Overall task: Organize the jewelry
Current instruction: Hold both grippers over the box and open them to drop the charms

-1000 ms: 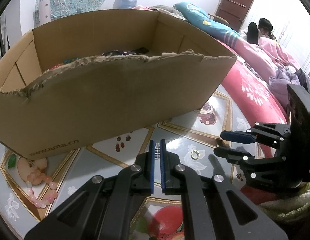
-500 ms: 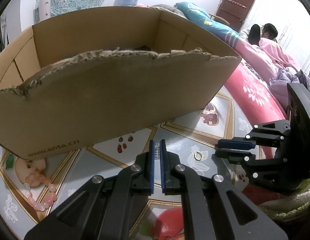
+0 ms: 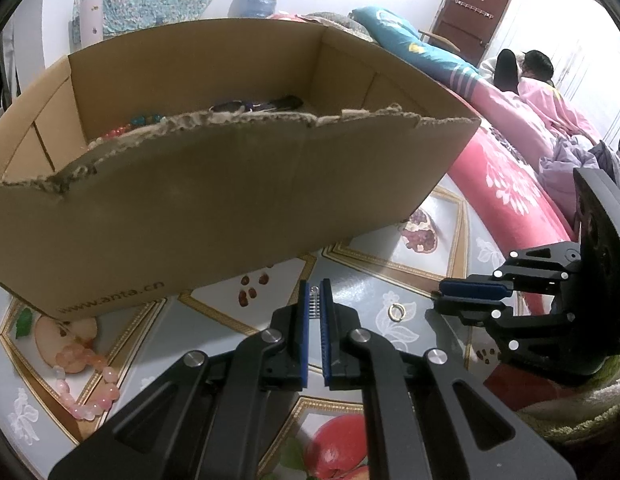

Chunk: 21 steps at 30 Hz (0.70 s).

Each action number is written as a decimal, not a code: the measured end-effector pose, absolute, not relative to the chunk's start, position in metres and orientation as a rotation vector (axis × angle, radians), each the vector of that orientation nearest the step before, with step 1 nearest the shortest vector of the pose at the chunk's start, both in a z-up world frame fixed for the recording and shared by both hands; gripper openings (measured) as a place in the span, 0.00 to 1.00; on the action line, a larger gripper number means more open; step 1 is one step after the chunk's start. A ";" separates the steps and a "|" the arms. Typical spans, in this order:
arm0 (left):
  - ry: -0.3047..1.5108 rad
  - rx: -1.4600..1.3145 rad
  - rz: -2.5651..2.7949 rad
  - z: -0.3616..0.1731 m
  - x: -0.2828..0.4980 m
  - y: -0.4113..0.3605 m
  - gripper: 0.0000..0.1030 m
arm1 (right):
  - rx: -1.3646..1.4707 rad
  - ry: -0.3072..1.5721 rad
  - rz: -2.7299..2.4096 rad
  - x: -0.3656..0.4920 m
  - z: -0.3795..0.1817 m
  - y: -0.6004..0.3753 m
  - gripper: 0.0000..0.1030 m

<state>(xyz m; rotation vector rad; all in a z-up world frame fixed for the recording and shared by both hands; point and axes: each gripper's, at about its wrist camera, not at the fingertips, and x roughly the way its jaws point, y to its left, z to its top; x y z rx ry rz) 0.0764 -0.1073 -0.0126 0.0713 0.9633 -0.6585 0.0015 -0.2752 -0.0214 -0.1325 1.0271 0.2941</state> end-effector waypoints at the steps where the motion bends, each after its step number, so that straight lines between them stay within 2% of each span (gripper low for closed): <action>1: 0.958 0.069 -0.662 -0.011 0.076 -0.106 0.04 | -0.129 1.021 0.292 0.001 -0.019 -0.276 0.10; 6: 0.928 0.046 -0.690 0.005 0.068 -0.103 0.04 | -0.081 0.943 0.288 -0.002 0.013 -0.280 0.10; 14: 0.786 -0.039 -0.787 0.071 0.059 -0.091 0.04 | 0.017 0.730 0.327 0.011 0.084 -0.279 0.10; 21: 0.737 -0.035 -0.728 0.095 0.098 -0.088 0.04 | 0.085 0.697 0.305 0.064 0.096 -0.267 0.10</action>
